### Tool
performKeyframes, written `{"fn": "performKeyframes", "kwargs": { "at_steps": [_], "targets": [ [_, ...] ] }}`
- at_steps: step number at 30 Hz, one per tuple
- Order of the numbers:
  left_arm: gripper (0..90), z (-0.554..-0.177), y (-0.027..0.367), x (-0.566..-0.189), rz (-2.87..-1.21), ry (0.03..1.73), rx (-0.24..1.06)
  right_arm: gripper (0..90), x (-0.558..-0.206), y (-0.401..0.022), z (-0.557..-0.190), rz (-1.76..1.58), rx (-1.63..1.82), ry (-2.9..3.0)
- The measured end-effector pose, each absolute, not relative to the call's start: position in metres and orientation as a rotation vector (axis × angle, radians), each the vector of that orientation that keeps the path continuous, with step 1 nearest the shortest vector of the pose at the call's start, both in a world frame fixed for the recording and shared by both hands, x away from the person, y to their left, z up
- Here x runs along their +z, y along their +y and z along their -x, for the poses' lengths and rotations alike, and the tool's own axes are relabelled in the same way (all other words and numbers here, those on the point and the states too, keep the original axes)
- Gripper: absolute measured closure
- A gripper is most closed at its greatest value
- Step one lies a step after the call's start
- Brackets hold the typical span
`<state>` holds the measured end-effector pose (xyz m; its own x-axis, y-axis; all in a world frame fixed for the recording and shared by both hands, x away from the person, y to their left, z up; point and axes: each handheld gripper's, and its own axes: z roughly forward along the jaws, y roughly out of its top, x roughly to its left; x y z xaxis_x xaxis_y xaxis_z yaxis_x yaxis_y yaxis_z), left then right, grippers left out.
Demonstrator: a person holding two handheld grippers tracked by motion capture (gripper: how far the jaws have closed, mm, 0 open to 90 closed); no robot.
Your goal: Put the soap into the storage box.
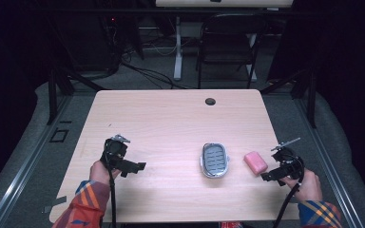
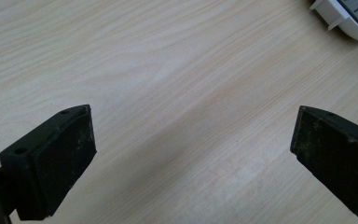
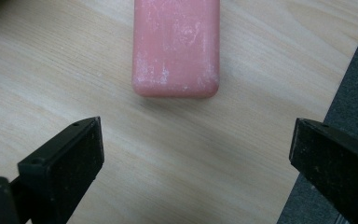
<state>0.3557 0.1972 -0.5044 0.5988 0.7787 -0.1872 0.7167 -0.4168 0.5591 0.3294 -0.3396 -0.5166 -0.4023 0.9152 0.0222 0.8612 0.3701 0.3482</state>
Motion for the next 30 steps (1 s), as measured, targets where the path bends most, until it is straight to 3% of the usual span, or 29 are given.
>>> {"fn": "performKeyframes", "kwargs": {
  "at_steps": [30],
  "targets": [
    [0.0,-0.3555,0.1935,-0.505,-2.236,1.162,0.122,2.6,-0.5118,-0.3321,-0.3355,-1.561,0.426,2.487]
  ]
}}
